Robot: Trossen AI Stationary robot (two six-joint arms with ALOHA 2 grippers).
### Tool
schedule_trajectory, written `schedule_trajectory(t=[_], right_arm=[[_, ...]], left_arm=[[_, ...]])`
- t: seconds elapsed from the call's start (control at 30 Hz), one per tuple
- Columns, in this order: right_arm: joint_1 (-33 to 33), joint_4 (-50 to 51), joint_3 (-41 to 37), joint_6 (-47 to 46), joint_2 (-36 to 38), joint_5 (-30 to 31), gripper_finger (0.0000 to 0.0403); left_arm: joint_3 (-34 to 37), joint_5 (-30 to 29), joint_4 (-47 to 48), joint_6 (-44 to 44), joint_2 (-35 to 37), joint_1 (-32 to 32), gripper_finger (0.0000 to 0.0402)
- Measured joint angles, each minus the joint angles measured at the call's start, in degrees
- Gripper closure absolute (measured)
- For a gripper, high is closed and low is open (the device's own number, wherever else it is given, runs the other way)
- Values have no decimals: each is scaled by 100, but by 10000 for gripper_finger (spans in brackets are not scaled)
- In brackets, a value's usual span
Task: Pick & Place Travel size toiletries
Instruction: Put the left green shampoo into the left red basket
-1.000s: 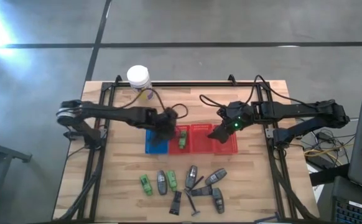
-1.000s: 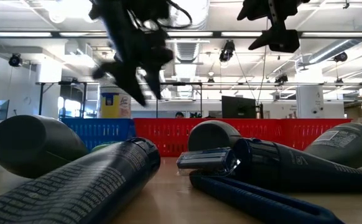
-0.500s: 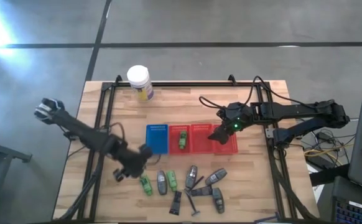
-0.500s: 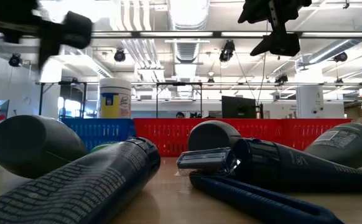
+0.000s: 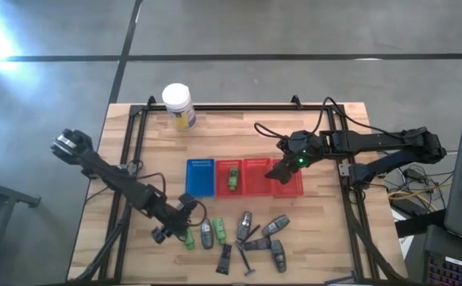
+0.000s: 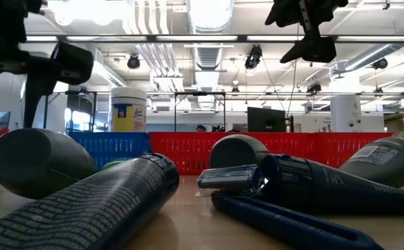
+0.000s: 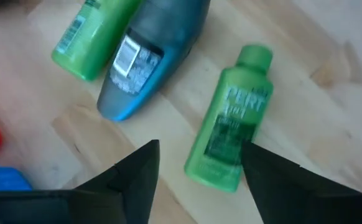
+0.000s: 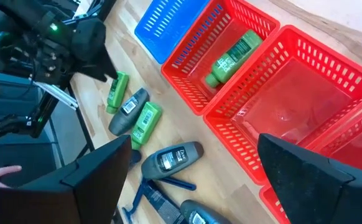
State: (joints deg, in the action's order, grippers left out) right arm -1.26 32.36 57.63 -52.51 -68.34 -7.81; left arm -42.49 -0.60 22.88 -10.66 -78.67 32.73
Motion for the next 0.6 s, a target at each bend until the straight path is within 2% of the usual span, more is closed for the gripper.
schedule_trajectory(t=[0.17, 0.3, 0.6], right_arm=[[0, 2, 0, -4, 0, -3, 80], [0, 1, 0, 4, 0, -14, 93], [0, 30, 0, 22, 0, -11, 99]], left_arm=[[-138, 6, -14, 351, -131, 1, 128], [-34, 40, 28, 221, -83, 9, 107], [246, 402, -344, -633, -393, 16, 110]])
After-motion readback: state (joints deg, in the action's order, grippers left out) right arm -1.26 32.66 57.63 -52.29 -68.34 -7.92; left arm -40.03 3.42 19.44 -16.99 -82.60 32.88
